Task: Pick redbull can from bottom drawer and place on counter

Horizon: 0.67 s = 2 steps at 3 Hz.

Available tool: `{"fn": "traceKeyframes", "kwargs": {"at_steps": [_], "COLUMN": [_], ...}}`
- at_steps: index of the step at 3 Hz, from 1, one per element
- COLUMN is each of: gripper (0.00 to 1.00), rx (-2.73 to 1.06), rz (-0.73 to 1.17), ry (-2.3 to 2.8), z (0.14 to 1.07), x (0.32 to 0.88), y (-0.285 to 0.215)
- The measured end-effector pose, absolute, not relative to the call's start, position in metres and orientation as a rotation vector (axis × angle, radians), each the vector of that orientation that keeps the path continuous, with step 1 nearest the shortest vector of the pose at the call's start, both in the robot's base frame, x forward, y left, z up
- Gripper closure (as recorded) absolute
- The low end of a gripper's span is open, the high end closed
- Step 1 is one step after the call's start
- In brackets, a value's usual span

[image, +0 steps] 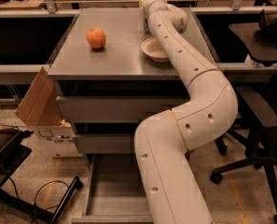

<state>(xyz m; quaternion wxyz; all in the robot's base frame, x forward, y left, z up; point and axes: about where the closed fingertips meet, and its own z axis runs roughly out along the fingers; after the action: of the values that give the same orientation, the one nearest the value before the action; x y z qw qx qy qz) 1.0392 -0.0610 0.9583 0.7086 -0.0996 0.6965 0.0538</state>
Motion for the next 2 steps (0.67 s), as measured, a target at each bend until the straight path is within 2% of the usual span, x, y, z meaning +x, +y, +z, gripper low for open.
{"fn": "traceKeyframes", "kwargs": {"at_steps": [1,2], "gripper": [0.60,0.29], "rx": [-0.222,-0.224], "rz": [0.121,0.122], "ry": [1.548,1.549], "z": [0.9570,0.9553], "x": [1.0396,1.0401], "y": [-0.0594,-0.0574]}}
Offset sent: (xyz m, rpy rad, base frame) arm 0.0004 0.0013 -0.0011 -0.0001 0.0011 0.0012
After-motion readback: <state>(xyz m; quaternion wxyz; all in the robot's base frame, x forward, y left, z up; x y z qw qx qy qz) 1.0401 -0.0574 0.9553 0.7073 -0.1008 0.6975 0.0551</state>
